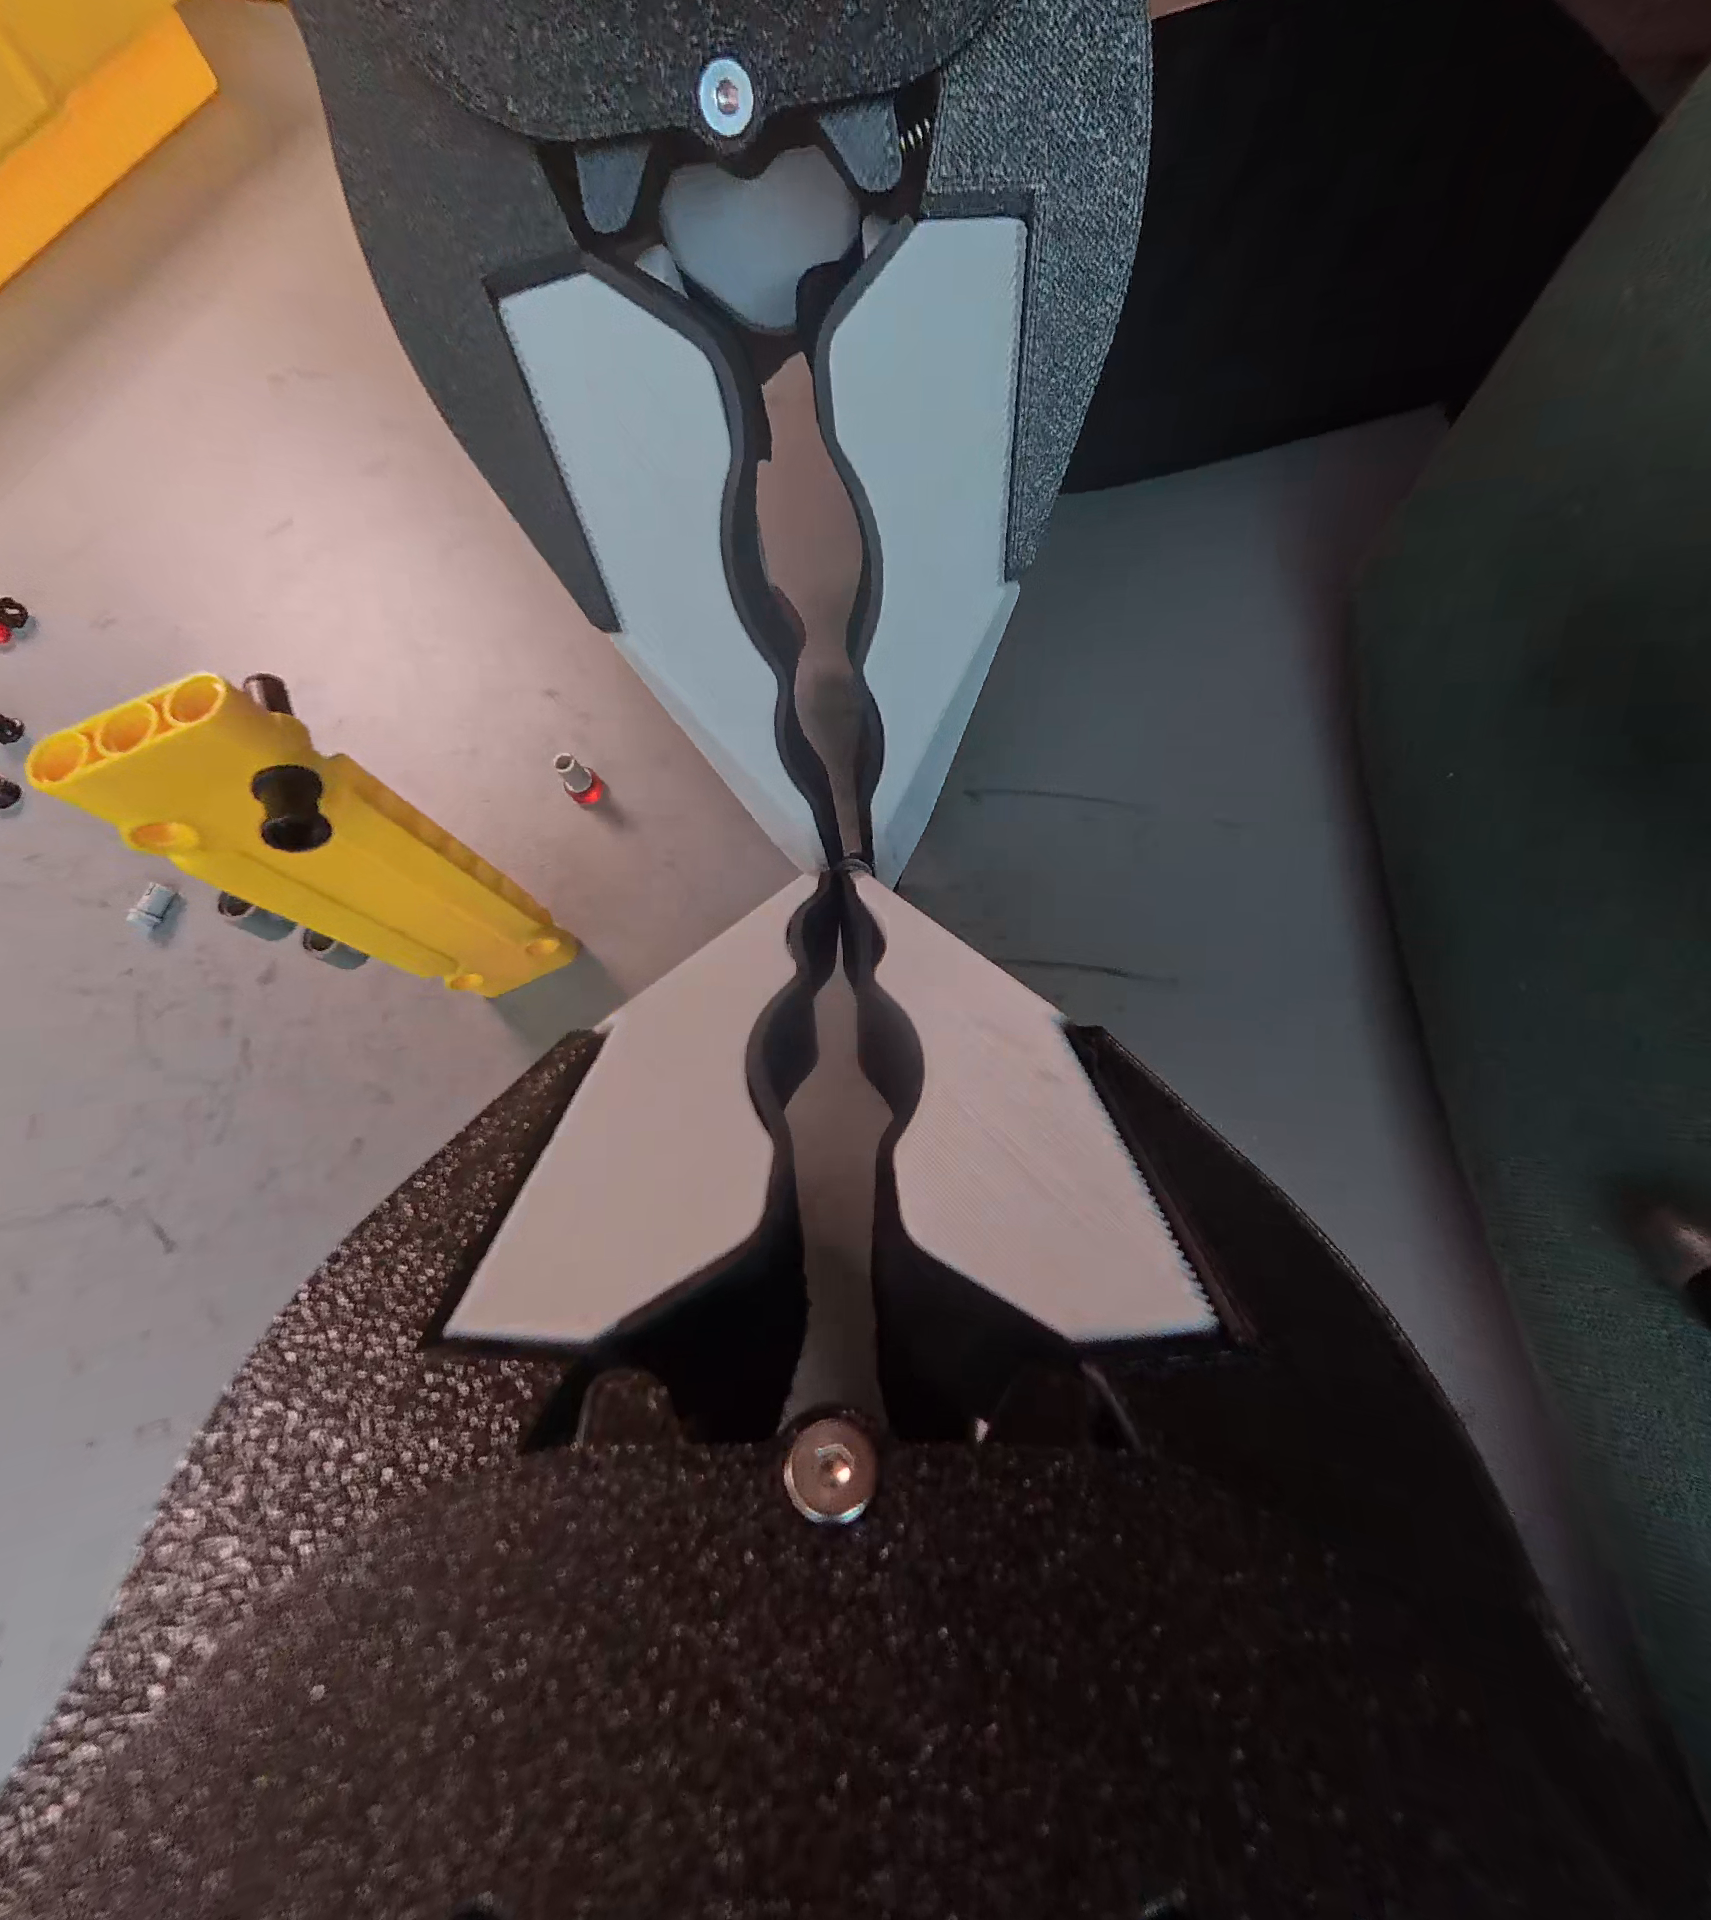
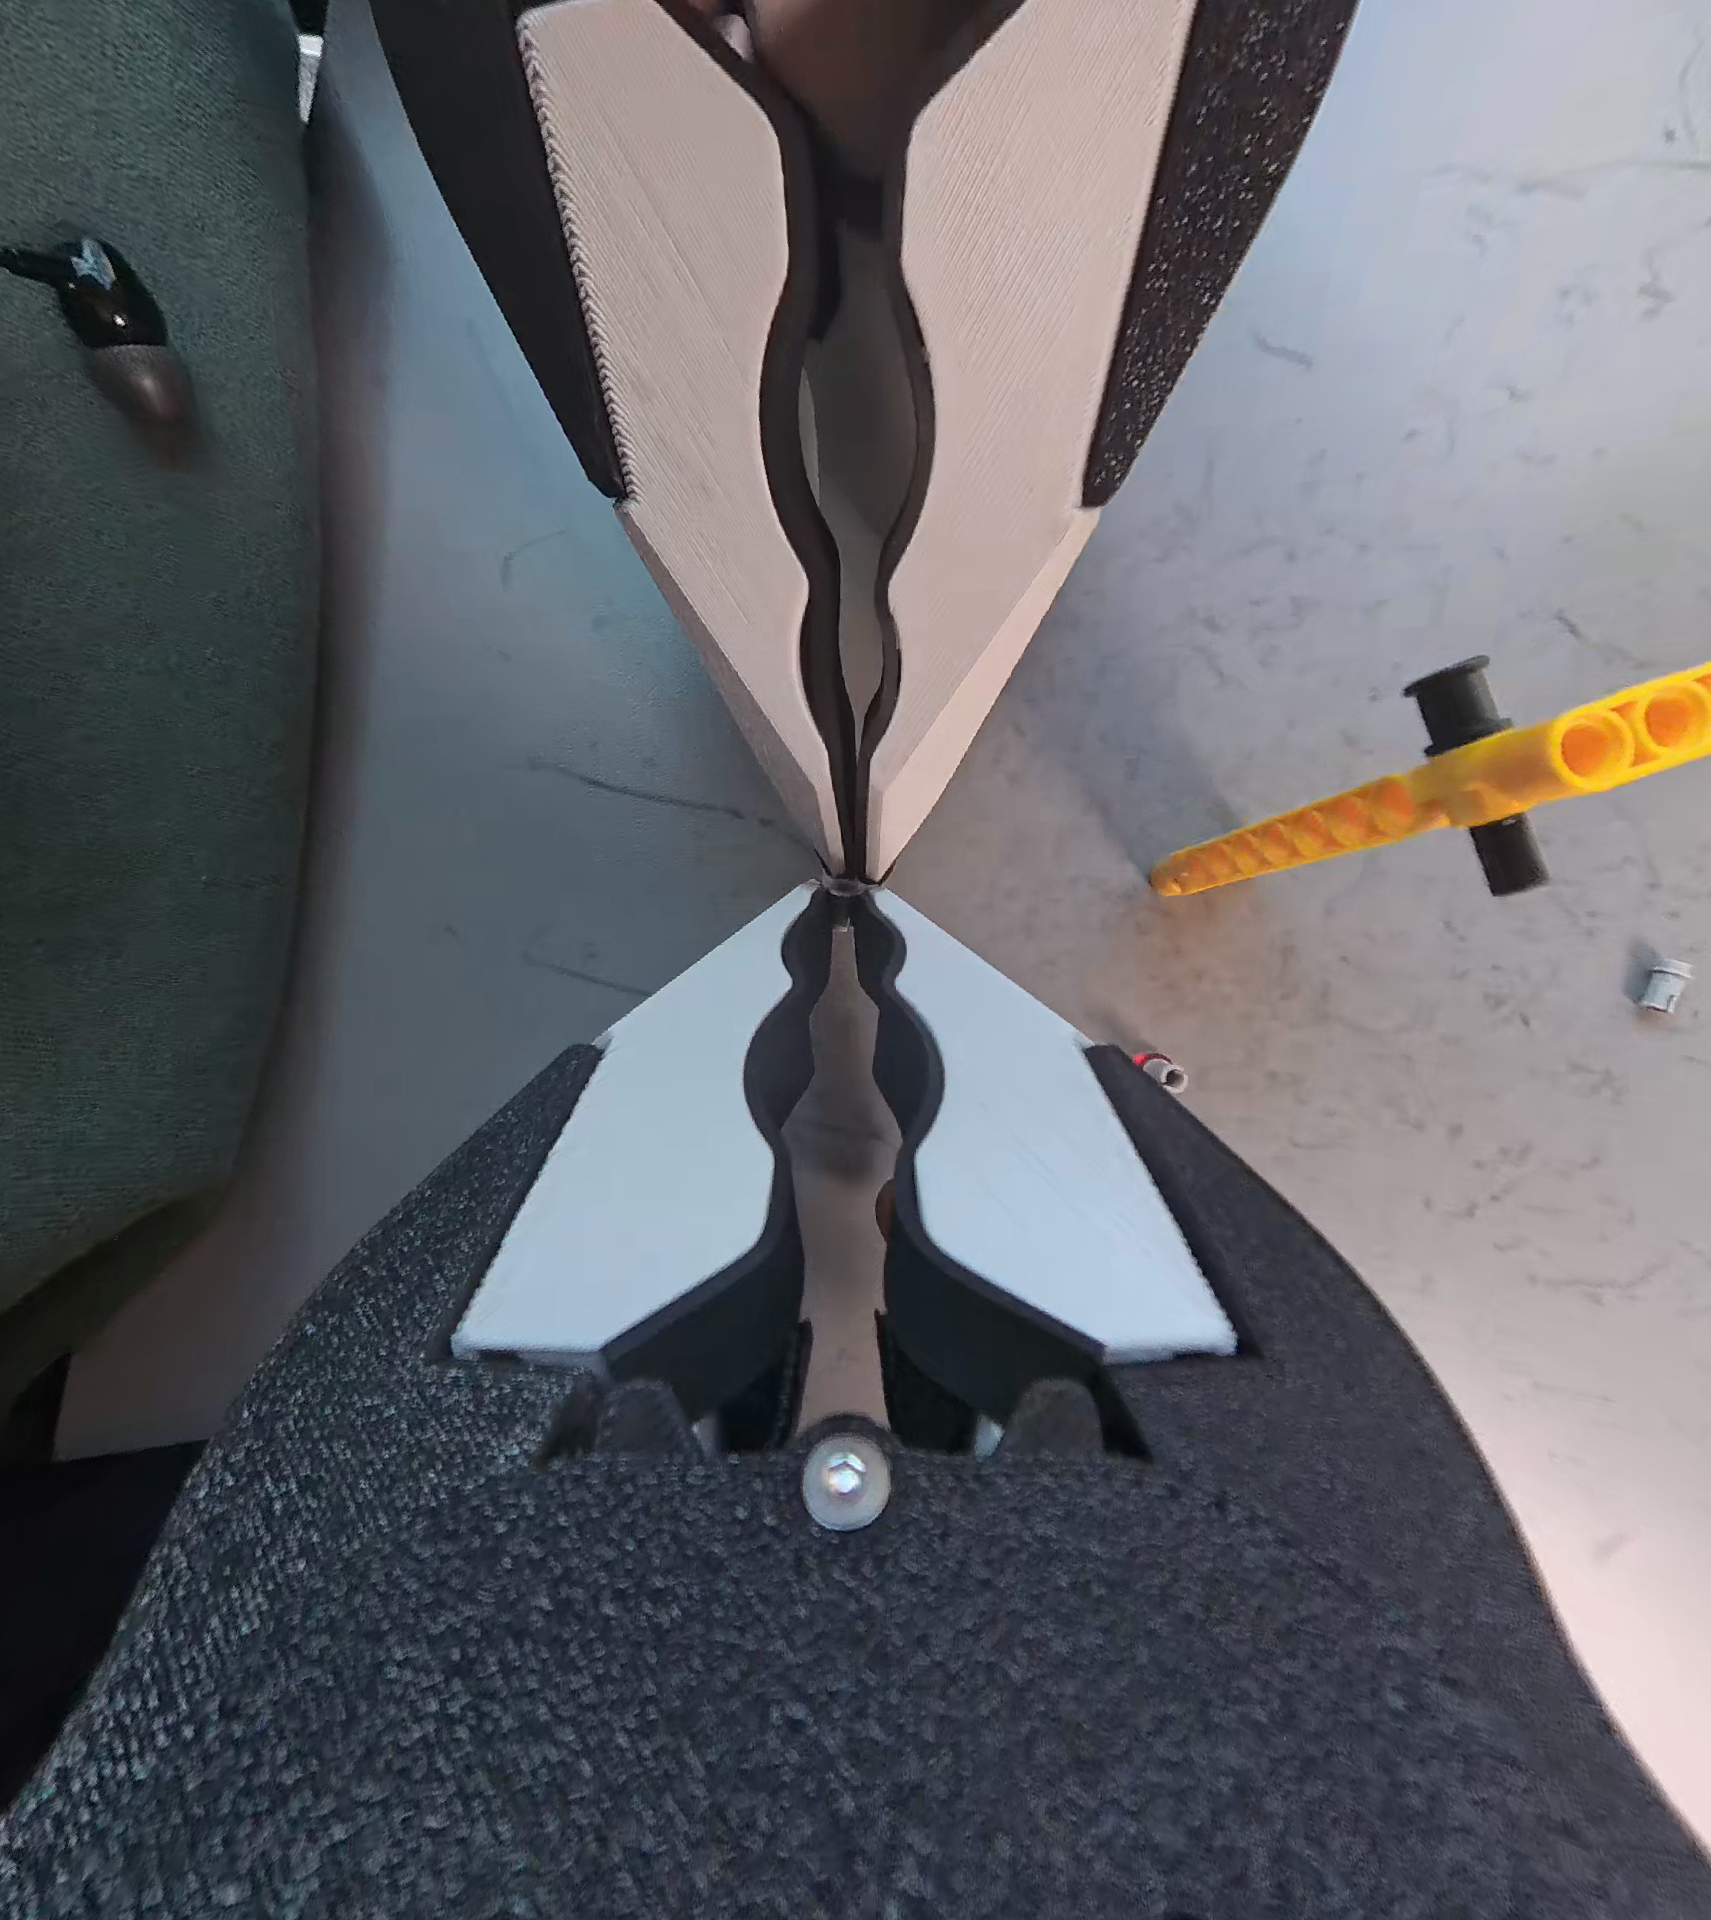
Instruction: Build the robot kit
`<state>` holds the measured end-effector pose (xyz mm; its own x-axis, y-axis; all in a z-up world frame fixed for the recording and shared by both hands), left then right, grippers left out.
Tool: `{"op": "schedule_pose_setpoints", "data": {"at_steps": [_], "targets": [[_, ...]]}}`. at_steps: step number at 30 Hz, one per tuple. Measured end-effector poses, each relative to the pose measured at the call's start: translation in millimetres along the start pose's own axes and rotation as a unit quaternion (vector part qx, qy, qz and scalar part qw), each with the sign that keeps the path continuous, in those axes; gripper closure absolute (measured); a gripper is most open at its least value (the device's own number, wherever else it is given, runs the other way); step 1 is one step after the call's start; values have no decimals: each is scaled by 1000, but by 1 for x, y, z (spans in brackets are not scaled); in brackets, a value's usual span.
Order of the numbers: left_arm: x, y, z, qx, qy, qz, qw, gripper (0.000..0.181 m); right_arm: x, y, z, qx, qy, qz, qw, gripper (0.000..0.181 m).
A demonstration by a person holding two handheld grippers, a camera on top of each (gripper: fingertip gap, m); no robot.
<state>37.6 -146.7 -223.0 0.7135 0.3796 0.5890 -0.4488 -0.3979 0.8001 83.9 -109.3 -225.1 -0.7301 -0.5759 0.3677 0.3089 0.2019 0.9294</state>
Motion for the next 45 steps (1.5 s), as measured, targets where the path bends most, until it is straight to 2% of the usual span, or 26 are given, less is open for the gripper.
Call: {"op": "schedule_pose_setpoints", "data": {"at_steps": [1,6,11,14,16,20,23,26,29,35,41,45], "targets": [[0,0,0,0,-1,-4,1000,181,0,0,0,-1,2,-3,1000,180],[2,0,0,9,-26,-30,999,181,0,0,0,4,-2,-4,1000,180],[-3,1,0,-9,-18,-5,1000,181,-3,-1,-2,-12,-9,22,1000,178],[-5,7,-5,-10,4,20,1000,181,-3,4,-2,-57,7,39,998,178],[-2,19,-14,-30,46,67,996,177,-1,16,0,-100,28,70,992,177],[6,37,-29,-121,153,158,968,149,9,46,-3,-207,88,144,964,177],[18,51,-30,-224,221,235,920,143,19,62,-4,-273,114,183,937,177],[20,50,-27,-282,253,248,892,145,25,68,-3,-312,132,193,921,177],[23,54,-23,-301,252,265,881,164,29,69,-2,-329,150,186,914,177],[25,61,-23,-320,251,295,864,165,33,71,-6,-355,192,171,899,177],[25,65,-22,-307,230,297,875,167,37,73,-10,-369,203,180,889,177],[27,71,-19,-250,177,303,903,169,41,77,-13,-376,207,193,882,174]]}}
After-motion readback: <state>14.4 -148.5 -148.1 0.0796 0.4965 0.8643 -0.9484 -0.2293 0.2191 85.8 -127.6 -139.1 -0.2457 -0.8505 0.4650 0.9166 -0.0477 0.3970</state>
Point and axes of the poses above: each gripper's, where its closed fingertips meet, y back along the fingers, x out of its top, z = x × y across the jaws, the point moved 5 cm from there along y, back along the fingers, and after that the axes turned 14 degrees about -z, right-handed, at the moved point
